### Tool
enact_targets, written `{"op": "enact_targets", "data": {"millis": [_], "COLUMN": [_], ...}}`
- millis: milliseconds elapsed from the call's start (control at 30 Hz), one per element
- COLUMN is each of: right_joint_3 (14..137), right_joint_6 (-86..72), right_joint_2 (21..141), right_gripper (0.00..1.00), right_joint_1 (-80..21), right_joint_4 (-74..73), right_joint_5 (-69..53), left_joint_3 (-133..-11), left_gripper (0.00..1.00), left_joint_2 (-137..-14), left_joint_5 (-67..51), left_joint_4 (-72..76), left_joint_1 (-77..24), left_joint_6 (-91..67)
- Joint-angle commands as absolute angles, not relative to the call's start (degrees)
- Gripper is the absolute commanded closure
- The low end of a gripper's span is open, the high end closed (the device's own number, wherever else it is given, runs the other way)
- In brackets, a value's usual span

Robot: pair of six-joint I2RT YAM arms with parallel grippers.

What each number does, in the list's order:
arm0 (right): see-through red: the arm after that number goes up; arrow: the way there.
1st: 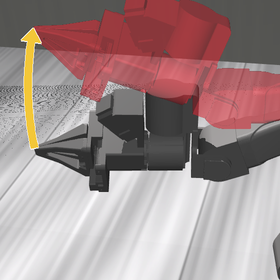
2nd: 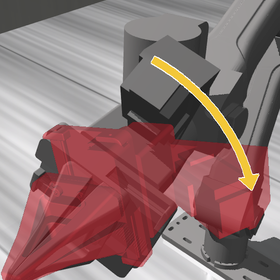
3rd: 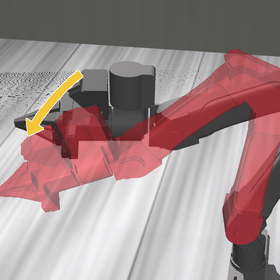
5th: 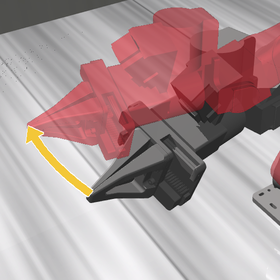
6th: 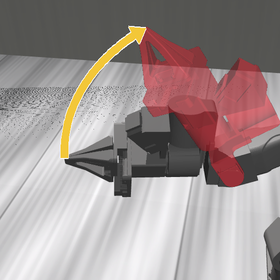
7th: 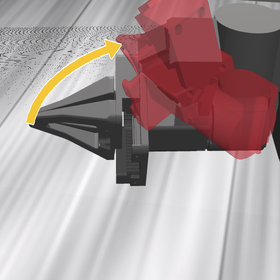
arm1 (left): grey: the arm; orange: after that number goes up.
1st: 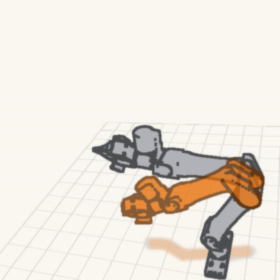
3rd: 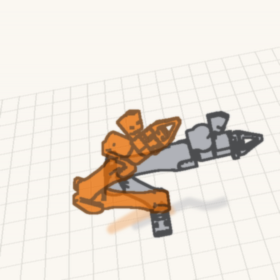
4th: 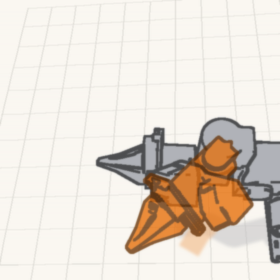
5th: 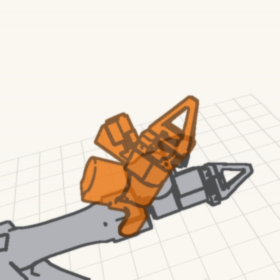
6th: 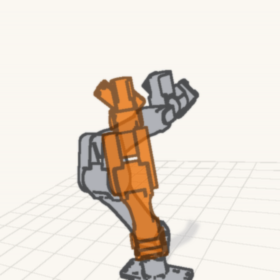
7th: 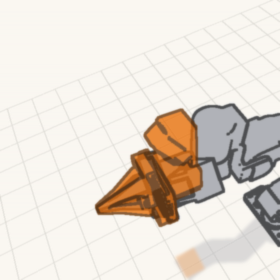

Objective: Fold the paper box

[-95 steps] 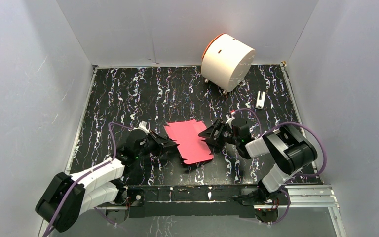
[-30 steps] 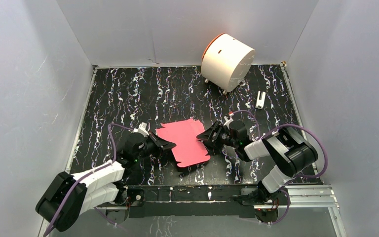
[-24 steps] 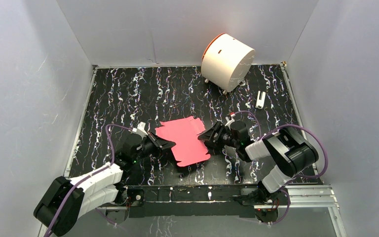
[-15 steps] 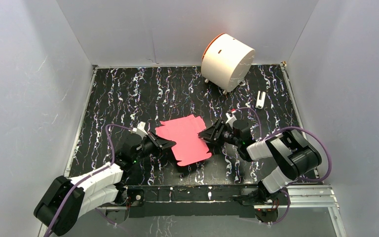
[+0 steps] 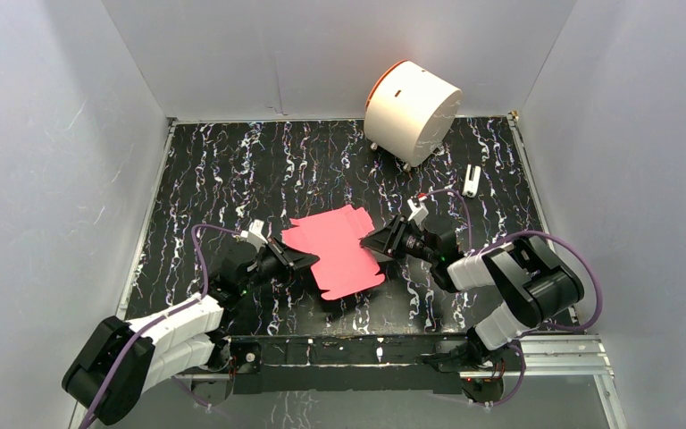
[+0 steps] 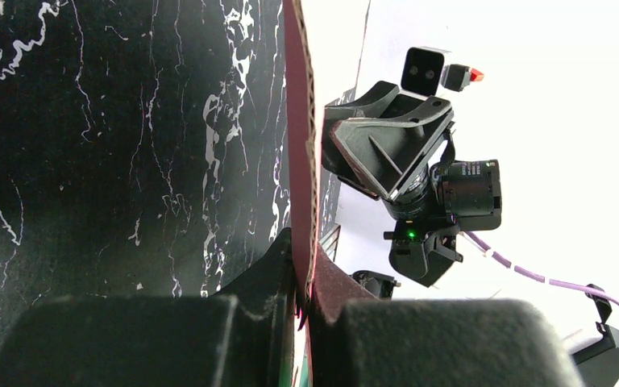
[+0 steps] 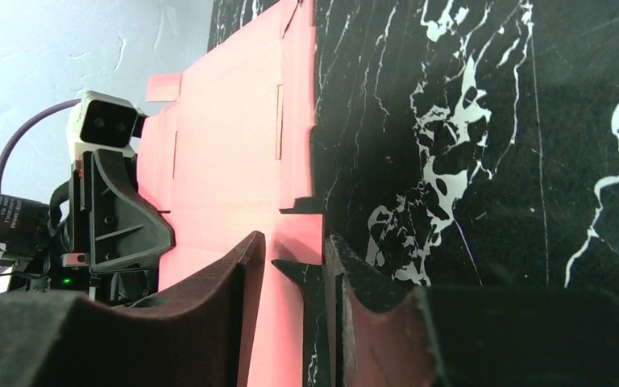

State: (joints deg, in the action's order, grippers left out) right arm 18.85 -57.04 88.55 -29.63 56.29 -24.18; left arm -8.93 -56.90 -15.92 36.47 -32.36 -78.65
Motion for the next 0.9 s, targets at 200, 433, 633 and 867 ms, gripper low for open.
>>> {"op": "enact_targets", "data": {"millis": [200, 433, 633, 867], "right_joint_3": [18.30, 19.35, 22.32, 28.30], "right_joint_6": [-55.55, -50.16, -41.03, -31.97], "right_joint_2": [92.01, 89.65, 84.07, 78.11], "right_gripper": [0.82, 0.93, 0.92, 0.90], "right_joint_1": [-29.44, -29.61, -30.59, -34.54], "right_joint_4": [68.74, 62.17, 46.84, 26.56], "right_joint_5": [-28.45, -28.74, -23.25, -10.85], "left_joint_3": [-10.02, -12.82, -17.79, -20.70], "left_gripper": [0.97, 0.96, 0.96, 0.95], "left_joint_2": [-57.75, -59.59, -62.51, -67.44], "left_joint_5": [-17.14, -15.77, -14.61, -15.01], "left_joint_4": [38.37, 33.47, 27.64, 27.10], "left_joint_1": [-32.17, -32.17, -32.17, -32.17], "left_joint_6": [-78.22, -74.56, -70.22, -68.41]}}
